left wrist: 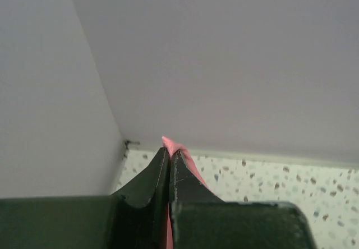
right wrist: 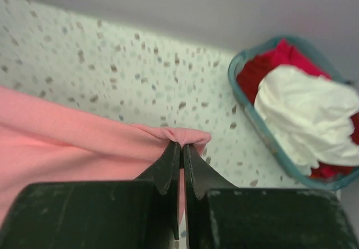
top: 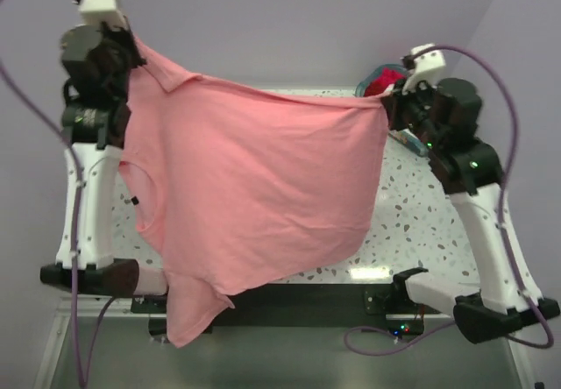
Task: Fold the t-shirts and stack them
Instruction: Flatten the tshirt out, then fold the tshirt
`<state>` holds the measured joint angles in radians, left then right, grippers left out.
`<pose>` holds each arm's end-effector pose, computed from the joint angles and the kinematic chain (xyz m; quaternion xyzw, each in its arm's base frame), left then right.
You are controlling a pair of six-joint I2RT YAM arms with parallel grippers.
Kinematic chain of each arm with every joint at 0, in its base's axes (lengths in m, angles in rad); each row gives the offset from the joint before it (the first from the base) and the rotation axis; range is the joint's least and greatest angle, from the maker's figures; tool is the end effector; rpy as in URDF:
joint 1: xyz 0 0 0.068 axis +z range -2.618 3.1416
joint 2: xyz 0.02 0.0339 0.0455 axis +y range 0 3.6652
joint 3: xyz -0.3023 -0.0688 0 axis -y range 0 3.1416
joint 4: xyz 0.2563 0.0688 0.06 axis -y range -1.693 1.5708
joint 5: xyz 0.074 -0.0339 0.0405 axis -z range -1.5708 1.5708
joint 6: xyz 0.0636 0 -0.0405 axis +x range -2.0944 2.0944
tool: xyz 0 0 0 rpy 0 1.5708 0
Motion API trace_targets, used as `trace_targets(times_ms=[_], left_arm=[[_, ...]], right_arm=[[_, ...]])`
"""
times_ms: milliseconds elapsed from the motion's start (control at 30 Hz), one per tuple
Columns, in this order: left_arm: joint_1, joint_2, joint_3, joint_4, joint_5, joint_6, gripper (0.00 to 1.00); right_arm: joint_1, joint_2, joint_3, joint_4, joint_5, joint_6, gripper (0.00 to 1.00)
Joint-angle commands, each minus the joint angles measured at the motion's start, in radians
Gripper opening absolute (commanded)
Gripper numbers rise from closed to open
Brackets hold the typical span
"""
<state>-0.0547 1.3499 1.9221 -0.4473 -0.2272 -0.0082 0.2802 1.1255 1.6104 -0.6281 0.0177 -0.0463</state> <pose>0.2720 -0.0005 0.6146 -0.0697 0.6591 0.0515 0.7470 0.2163 0.0611 0.5392 -0.1171 0.7467 0.0697 0.6510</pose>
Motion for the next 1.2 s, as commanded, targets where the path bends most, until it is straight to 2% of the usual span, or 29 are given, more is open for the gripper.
trace_targets(times_ms=[0, 100, 167, 333, 467, 700, 967, 1167], left_arm=[[0.0, 0.136, -0.28, 0.105, 0.058, -0.029, 0.0], [0.001, 0.249, -0.462, 0.244, 0.065, -0.061, 0.0], [0.003, 0.32, -0.512, 0.321, 0.071, -0.088, 0.0], [0.004, 0.528, -0.511, 0.386, 0.071, -0.13, 0.0], [0.01, 0.626, -0.465, 0.403, 0.084, -0.141, 0.0], [0.023, 0.704, -0.419, 0.403, 0.115, -0.156, 0.0], [0.038, 0.735, -0.33, 0.366, 0.14, -0.18, 0.0], [0.036, 0.723, -0.327, 0.335, 0.143, -0.197, 0.0]], right_arm=[[-0.006, 0.126, -0.19, 0.097, 0.042, 0.026, 0.0], [-0.012, 0.268, -0.311, 0.238, 0.056, 0.036, 0.0], [-0.027, 0.399, -0.331, 0.313, 0.05, 0.039, 0.0], [-0.075, 0.632, -0.265, 0.442, -0.01, 0.097, 0.0], [-0.091, 0.814, -0.153, 0.424, -0.037, 0.091, 0.0], [-0.133, 0.93, -0.055, 0.418, -0.074, 0.095, 0.0], [-0.165, 0.971, 0.011, 0.413, -0.088, 0.114, 0.0], [-0.171, 0.987, 0.065, 0.371, -0.114, 0.12, 0.0]])
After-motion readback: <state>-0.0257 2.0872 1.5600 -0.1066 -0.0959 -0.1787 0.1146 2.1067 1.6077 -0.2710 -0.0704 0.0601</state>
